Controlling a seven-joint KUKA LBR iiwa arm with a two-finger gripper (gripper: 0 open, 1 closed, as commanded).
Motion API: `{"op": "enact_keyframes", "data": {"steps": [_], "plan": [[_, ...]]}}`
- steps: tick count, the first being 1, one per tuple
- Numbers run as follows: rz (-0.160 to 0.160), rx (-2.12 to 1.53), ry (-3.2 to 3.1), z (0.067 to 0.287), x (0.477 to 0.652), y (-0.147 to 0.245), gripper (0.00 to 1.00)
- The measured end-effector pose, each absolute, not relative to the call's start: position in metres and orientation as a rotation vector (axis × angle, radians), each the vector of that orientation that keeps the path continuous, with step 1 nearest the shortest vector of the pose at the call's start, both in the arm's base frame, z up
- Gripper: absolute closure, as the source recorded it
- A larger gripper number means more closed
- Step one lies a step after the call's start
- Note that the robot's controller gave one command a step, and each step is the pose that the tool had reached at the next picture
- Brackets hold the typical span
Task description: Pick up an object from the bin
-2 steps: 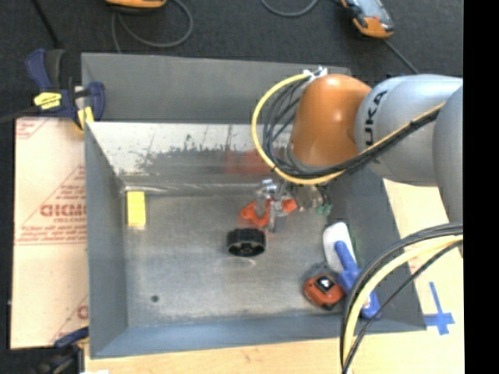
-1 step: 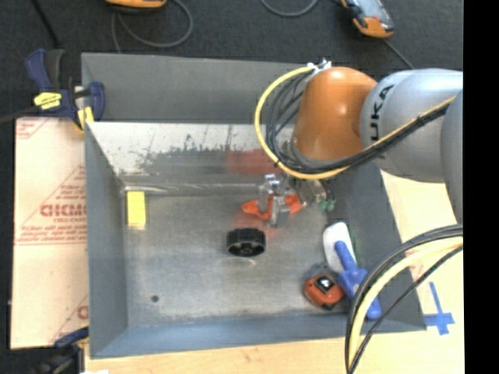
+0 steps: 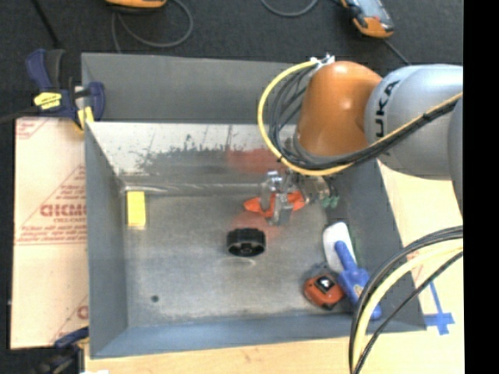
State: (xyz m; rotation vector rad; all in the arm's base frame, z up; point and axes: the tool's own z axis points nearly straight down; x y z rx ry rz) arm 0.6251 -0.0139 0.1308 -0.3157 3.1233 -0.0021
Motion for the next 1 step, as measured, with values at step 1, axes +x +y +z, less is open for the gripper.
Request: {"op": "enact_keyframes", "data": {"steps": [1], "plan": [[-0.003,-0.313,3.121,0.1458,0.6259,-0.0145,1.0]]}}
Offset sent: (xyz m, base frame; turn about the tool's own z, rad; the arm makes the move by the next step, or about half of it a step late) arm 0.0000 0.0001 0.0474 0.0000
